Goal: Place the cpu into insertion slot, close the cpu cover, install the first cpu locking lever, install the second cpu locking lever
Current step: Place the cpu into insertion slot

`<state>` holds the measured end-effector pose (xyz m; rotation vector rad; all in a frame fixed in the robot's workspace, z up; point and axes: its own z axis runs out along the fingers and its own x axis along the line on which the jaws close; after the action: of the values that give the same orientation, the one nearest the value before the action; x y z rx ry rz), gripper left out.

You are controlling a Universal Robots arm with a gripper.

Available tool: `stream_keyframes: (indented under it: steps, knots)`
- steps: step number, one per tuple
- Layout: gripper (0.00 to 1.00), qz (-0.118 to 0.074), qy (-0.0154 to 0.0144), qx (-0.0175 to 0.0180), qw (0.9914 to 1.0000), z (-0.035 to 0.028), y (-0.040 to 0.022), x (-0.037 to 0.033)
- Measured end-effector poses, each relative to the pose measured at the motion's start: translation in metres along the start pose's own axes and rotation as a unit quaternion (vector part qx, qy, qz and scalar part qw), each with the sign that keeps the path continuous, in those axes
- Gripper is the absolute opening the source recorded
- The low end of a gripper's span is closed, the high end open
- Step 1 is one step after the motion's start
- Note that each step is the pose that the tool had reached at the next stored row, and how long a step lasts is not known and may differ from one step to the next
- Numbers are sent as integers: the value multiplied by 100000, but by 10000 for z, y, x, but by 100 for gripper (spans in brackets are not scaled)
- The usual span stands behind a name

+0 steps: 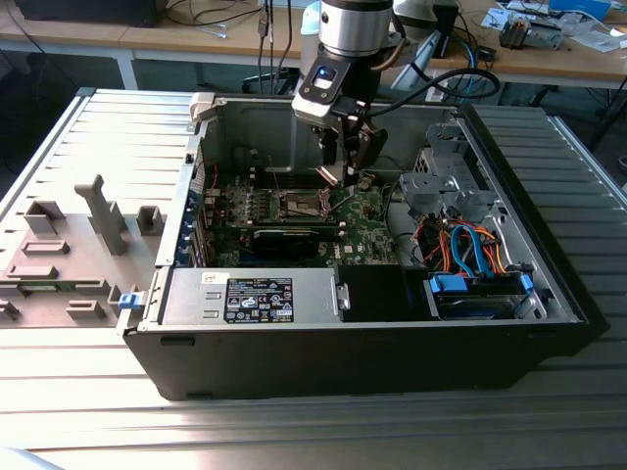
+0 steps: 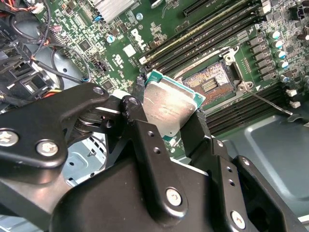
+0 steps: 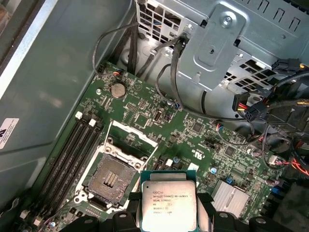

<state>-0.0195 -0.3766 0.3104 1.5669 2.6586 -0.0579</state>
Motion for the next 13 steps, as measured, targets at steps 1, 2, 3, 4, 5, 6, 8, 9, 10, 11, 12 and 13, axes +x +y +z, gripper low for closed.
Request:
stream_keyframes:
  steps: [1,2,3,4,5,6,8,9,10,11,12,13]
  knots:
    - [54,94,-19,16,100000,0,0,0]
    - [54,170,-36,36,100000,0,0,0]
    - [54,218,-46,41,100000,0,0,0]
    - [54,302,-62,56,100000,0,0,0]
    - [54,352,-73,63,99999,0,0,0]
    - [54,404,-83,76,99999,0,0,0]
    - [54,597,-119,107,99998,0,0,0]
    - [54,690,-138,124,99997,0,0,0]
    - [54,747,-147,133,99997,0,0,0]
    - [54,802,-158,143,99997,0,0,0]
    - [54,884,-176,157,99996,1,0,0]
    - [54,992,-210,184,99995,0,0,0]
